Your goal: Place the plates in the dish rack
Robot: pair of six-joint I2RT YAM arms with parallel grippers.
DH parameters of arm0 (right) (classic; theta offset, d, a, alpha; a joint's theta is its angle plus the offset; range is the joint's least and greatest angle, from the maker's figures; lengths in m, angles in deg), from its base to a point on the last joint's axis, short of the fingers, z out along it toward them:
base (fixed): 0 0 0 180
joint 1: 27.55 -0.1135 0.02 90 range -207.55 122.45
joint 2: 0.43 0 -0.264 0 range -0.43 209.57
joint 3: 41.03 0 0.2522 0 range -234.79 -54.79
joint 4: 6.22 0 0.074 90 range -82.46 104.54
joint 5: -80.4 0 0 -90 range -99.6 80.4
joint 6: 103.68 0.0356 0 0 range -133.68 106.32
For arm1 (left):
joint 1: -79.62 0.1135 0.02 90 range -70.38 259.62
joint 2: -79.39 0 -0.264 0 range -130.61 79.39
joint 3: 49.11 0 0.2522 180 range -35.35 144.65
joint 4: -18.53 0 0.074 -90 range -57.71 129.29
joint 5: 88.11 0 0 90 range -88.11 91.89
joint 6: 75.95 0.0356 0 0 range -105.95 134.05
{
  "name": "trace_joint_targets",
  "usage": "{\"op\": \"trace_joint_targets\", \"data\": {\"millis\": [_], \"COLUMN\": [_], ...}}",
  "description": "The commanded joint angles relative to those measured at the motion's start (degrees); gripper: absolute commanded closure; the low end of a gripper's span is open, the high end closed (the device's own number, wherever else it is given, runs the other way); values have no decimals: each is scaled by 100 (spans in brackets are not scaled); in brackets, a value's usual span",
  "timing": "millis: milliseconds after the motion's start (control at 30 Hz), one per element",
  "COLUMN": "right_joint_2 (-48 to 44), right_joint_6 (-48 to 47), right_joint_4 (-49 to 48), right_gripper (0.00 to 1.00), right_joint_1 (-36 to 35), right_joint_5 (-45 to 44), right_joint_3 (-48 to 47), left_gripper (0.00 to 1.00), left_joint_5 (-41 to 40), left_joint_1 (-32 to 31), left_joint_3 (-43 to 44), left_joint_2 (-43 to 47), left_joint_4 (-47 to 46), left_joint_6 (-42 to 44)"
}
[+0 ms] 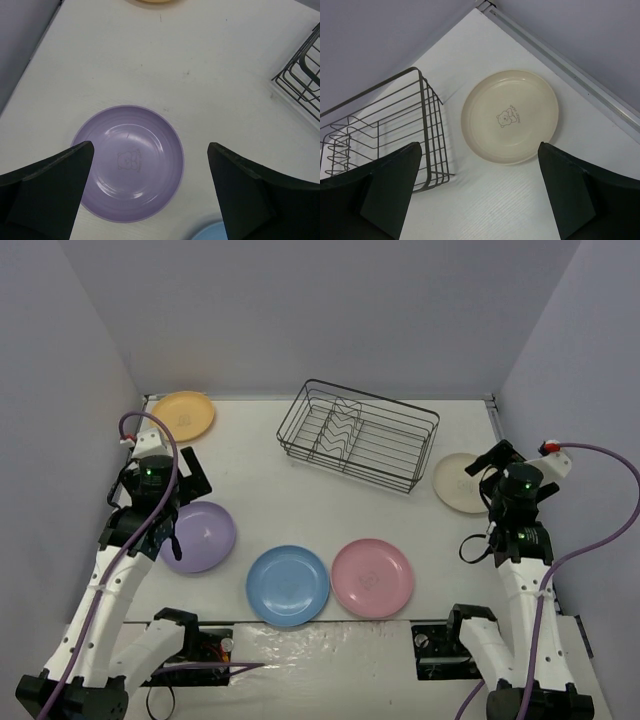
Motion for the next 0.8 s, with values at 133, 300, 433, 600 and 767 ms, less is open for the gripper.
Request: {"op": "trace_joint_targets", "data": {"millis": [133, 300, 433, 600, 767], "right_joint_2": [216, 1009, 1627, 2424, 3070], "right_joint_6": [286, 415, 489, 620, 715], "right_joint_4": [-78, 123, -291, -588, -1103], "right_gripper": [0, 0, 0, 0, 2], "right_joint_1": [47, 520, 1072, 1128, 1211], "right_joint_5": [-638, -260, 470, 381, 529], "right_joint_3": [105, 92, 379, 506, 528], "left_gripper": [3, 3, 3, 3, 3], "left_joint_5": [27, 37, 22, 72, 69], "left_joint_1": [-27, -18, -18, -18, -14], "left_joint_3": [143, 36, -37, -78, -38], "left_joint_2": [131, 60, 58, 8, -48], "left_joint_4": [-427, -430, -491, -554, -542], "left_joint_6": [226, 217, 206, 180, 210]}}
